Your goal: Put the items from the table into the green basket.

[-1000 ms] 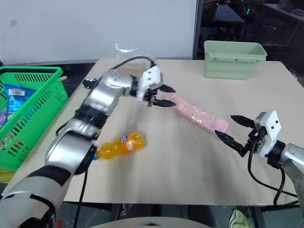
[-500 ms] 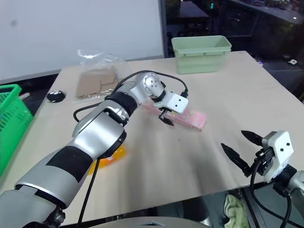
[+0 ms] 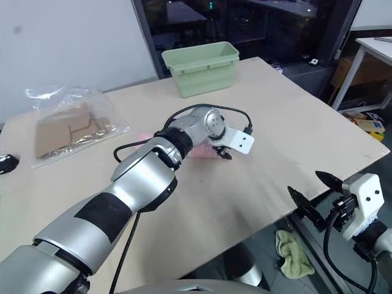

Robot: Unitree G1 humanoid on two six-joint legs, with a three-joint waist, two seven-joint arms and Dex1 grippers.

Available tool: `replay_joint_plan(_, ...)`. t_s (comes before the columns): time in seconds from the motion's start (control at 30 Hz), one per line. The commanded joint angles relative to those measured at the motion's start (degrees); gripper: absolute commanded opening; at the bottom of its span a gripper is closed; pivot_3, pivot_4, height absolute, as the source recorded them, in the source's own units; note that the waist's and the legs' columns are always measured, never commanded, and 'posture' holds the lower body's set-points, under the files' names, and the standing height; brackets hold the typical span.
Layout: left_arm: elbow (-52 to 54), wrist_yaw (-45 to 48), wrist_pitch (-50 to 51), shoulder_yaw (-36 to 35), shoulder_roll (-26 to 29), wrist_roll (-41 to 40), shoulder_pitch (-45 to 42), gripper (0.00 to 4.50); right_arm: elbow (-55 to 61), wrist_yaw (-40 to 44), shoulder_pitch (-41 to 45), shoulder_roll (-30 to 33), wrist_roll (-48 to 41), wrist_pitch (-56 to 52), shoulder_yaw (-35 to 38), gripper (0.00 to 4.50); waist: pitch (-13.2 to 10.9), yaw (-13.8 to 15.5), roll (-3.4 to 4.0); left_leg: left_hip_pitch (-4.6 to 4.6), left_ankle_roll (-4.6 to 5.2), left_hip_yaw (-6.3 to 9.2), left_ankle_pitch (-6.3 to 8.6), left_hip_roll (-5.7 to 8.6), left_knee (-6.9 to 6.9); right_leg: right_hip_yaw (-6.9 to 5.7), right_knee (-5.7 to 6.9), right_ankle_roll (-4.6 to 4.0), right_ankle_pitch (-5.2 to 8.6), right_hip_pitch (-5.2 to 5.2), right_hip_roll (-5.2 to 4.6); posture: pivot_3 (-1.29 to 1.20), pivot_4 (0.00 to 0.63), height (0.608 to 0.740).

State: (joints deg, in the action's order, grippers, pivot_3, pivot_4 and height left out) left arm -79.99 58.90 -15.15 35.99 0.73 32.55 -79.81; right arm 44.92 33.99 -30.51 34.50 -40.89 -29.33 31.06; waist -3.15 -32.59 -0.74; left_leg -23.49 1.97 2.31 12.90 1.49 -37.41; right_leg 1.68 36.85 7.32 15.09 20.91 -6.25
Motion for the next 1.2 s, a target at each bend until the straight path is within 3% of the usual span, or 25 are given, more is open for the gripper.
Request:
replay_joint_plan(0.03, 0.33, -0.14, 1.41, -1.67, 0.95, 0.29, -0.42, 1.26, 0.84, 0.08, 1.67, 0.99, -0.67, 0.74, 1.36, 4.50, -0.21, -0.47, -0.34, 0.22, -0.01, 0.00, 0.01, -0.01, 0.01, -0.01, -0.01, 0.00, 0.00, -0.24, -0.01, -0.55, 0.004, 0.740)
replay_joint_plan(0.1, 0.40, -0.75, 1.73, -2.30, 0.98, 0.08, -0.41, 0.28, 0.58, 0.28, 2.28, 1.21, -0.81, 0.57, 1.07, 4.50, -0.27, -0.67, -0.45, 0.57, -0.19, 0.02, 0.11, -0.03, 0.07, -0.04, -0.03, 0.00, 0.01, -0.57, -0.06, -0.54, 0.004, 0.740)
replay_joint_plan(0.13, 0.42, -0.91, 1.84, -2.62, 0.98, 0.02, -0.41, 0.08, 0.42, 0.35, 2.54, 1.31, -0.85, 0.50, 0.99, 4.50, -0.27, -0.75, -0.45, 0.63, -0.28, 0.02, 0.16, -0.03, 0.10, -0.06, -0.05, 0.00, 0.01, -0.62, -0.07, -0.53, 0.004, 0.740)
replay_joint_plan(0.37, 0.78, -1.09, 1.70, -7.53, 0.40, -2.90, -0.63, 0.08, -0.86, 1.14, 4.09, 1.91, -0.45, 0.47, 0.54, 4.50, -0.27, -0.65, -0.44, 0.64, -0.27, 0.02, 0.16, -0.01, 0.11, -0.07, -0.06, 0.06, 0.04, -0.63, -0.10, -0.52, 0.001, 0.740)
replay_joint_plan(0.47, 1.02, -0.08, 2.38, -11.08, -0.07, -5.45, -1.56, 0.86, -1.17, 1.31, 4.64, 1.98, -0.18, 0.45, 0.05, 4.50, -0.27, -0.19, -0.44, 0.63, -0.27, 0.02, 0.16, 0.00, 0.11, -0.07, -0.06, 0.06, 0.04, -0.63, -0.11, -0.50, 0.000, 0.740)
replay_joint_plan(0.57, 1.14, -0.27, 2.95, -12.23, 1.03, -5.33, -3.69, 2.31, -1.44, 1.69, 5.07, 2.24, -0.09, 0.41, -0.23, 4.50, -0.28, 0.37, -0.47, 0.64, -0.27, 0.01, 0.16, 0.00, 0.11, -0.07, -0.06, 0.07, 0.04, -0.63, -0.11, -0.49, 0.000, 0.740)
replay_joint_plan(0.6, 1.10, 0.13, 3.13, -12.02, 1.73, -4.75, -4.33, 2.57, -1.55, 1.82, 5.22, 2.37, -0.12, 0.38, -0.24, 4.50, -0.29, 0.52, -0.47, 0.63, -0.27, 0.01, 0.16, 0.00, 0.11, -0.07, -0.06, 0.07, 0.04, -0.63, -0.11, -0.49, 0.000, 0.740)
replay_joint_plan(0.77, 0.55, -3.09, 4.94, -6.90, 7.27, 1.81, -6.67, 2.57, -2.29, 2.50, 6.15, 3.16, -0.21, 0.41, -0.73, 4.50, -0.28, 0.53, -0.47, 0.67, -0.28, 0.01, 0.16, 0.02, 0.12, -0.06, -0.06, 0.07, 0.04, -0.64, -0.10, -0.47, 0.000, 0.740)
replay_joint_plan(0.87, 0.41, -4.42, 6.91, -7.94, 9.07, 1.53, -7.13, 2.57, -2.88, 2.94, 6.89, 3.41, -0.28, 0.43, -1.48, 4.50, -0.29, 0.93, -0.47, 0.71, -0.28, 0.02, 0.16, 0.01, 0.16, -0.06, -0.05, 0.07, 0.04, -0.64, -0.10, -0.46, 0.000, 0.740)
replay_joint_plan(1.2, 0.57, 5.44, 6.78, -7.86, 12.73, 1.71, -5.59, 2.57, -5.90, 4.67, 11.48, 4.97, 0.37, 0.32, -4.77, 4.50, -0.30, 5.34, -0.50, 0.64, -0.26, 0.04, 0.15, 0.07, 0.23, -0.06, -0.05, 0.06, 0.04, -0.59, -0.13, -0.40, 0.000, 0.740)
